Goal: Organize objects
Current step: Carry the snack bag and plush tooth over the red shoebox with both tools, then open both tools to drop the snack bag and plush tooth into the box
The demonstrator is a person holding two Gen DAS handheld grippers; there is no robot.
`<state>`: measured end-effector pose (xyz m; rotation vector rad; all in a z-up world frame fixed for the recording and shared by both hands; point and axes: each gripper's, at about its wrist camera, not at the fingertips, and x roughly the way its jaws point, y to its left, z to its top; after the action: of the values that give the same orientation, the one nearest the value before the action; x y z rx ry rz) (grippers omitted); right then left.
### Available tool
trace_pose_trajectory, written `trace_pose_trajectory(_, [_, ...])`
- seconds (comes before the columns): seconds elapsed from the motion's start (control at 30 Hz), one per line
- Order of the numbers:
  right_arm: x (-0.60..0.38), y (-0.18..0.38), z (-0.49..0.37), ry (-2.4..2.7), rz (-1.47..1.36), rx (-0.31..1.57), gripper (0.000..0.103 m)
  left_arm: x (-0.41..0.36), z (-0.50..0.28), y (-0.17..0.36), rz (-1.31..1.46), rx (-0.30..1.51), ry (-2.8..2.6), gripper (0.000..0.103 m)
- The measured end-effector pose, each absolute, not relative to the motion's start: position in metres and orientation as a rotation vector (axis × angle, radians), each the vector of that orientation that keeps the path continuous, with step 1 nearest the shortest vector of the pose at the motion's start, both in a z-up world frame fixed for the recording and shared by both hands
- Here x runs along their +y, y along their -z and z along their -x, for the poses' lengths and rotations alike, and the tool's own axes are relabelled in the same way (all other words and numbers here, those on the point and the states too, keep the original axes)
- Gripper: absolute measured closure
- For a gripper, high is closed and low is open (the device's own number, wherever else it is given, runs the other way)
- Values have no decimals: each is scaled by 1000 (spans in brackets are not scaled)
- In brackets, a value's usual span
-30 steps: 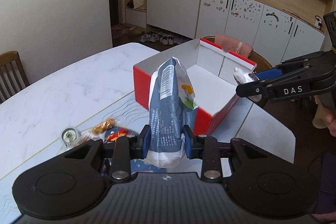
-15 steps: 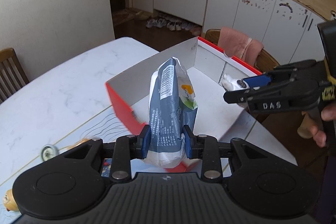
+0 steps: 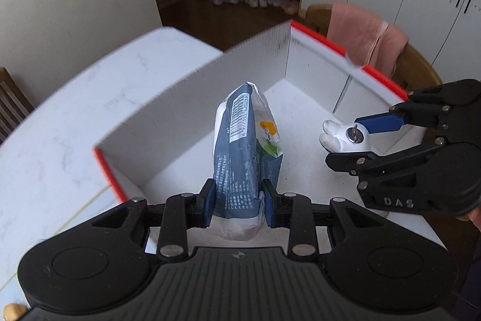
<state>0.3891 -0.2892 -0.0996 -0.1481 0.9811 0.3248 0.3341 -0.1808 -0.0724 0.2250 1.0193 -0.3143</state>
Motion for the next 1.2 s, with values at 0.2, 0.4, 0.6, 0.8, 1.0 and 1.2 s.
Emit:
trace_pose_trajectory(0.2, [-289,122,-401,-323,190,1054,55,-195,-353,99,-250,1091,315,72])
trace_pose_trajectory(0.4, [-290,132,-406,-324,186,1106,55,-201,-362,114,-262,1141,316,72])
trace_pose_trajectory(0.6, [-292,139,-414,-321,180,1141,54,-200,-369,123,-245,1197,313,70])
trace_pose_trajectory(0.8, [-294,138,-419,-334,169,1146,52,-202,-371,127,-237,1214,319,60])
trace_pose_trajectory(1.0, [-294,140,-419,-346,178,1149,49,-206,-367,125,-298,1189,300,48])
trace_pose_trajectory(1.2, [-295,131,-412,-363,165,1114,46,-198,-367,115,-239,1165,297,45])
